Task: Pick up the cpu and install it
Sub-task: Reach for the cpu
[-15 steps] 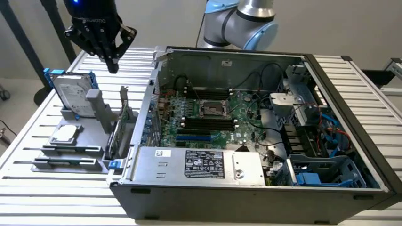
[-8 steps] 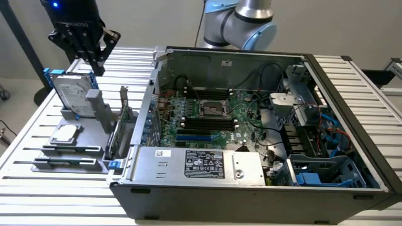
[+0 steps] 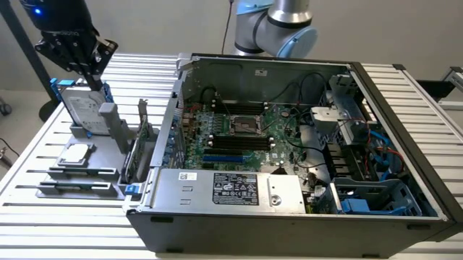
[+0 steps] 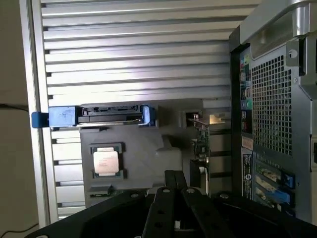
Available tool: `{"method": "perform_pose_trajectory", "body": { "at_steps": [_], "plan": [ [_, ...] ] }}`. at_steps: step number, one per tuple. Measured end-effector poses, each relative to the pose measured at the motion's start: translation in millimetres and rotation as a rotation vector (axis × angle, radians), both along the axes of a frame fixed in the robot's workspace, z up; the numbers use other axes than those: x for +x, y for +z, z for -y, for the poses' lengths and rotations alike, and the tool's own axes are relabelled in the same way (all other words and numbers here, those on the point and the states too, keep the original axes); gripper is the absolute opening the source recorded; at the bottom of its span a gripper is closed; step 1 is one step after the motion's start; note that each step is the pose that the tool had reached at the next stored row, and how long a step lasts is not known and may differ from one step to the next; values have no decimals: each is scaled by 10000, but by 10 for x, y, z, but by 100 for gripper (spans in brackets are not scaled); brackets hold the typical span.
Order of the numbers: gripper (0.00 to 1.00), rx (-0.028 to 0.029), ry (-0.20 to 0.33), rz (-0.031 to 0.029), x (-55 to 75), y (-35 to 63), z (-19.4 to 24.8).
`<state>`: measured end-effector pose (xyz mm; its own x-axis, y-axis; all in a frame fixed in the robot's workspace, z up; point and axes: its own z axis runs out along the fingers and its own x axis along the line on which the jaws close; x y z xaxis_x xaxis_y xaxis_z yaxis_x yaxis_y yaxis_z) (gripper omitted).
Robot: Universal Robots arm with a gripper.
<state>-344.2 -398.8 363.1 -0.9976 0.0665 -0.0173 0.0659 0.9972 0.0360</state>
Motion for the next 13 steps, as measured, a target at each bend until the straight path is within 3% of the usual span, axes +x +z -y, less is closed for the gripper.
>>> {"method": "perform_pose_trajectory", "body": {
  "at_steps": [13],
  "plan": [
    [11, -80, 4, 1, -593, -140, 0]
  ]
}}
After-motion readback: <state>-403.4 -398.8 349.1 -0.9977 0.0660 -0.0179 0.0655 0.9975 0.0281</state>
